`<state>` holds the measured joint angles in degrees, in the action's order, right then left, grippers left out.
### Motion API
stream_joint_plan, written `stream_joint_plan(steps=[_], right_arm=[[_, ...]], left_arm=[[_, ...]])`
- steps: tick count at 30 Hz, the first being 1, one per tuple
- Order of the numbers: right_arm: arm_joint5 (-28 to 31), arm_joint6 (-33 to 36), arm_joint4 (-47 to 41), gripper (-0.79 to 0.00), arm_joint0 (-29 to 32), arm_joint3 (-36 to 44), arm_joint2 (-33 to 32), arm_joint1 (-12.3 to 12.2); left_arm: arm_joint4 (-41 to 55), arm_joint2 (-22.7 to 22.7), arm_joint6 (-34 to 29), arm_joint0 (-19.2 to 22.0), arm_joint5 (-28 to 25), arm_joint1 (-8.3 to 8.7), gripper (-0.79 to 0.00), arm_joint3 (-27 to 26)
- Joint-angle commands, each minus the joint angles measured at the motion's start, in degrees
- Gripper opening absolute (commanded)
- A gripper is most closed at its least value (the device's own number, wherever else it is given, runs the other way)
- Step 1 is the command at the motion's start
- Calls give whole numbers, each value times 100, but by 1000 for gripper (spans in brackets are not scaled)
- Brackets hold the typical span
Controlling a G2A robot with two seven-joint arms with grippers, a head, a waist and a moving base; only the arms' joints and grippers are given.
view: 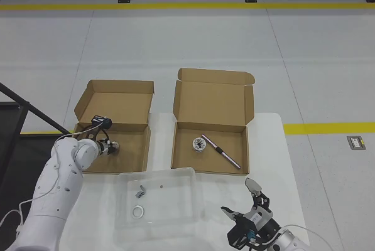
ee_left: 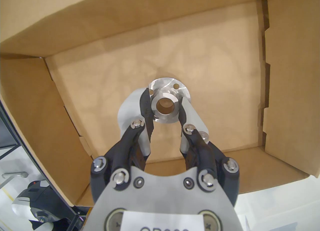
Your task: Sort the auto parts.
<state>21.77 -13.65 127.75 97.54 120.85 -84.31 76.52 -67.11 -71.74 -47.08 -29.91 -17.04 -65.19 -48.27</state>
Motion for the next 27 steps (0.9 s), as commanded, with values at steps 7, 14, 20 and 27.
stream_joint_plan(steps=[7, 14, 20, 27], right_arm=[[0, 0, 0, 0, 0, 0, 0, 0], [0, 0, 0, 0, 0, 0, 0, 0], [0, 0, 0, 0, 0, 0, 0, 0], [0, 0, 0, 0, 0, 0, 0, 0]], left_arm=[[530, -645, -177, -276, -531, 209, 0, -797], [1475, -1623, -1014, -1861, -1370, 495, 0, -3495], [1572, -1848, -1618, -3227, -1762, 622, 0, -5505], [540, -1277, -1672, -3873, -2065, 674, 0, -6453]])
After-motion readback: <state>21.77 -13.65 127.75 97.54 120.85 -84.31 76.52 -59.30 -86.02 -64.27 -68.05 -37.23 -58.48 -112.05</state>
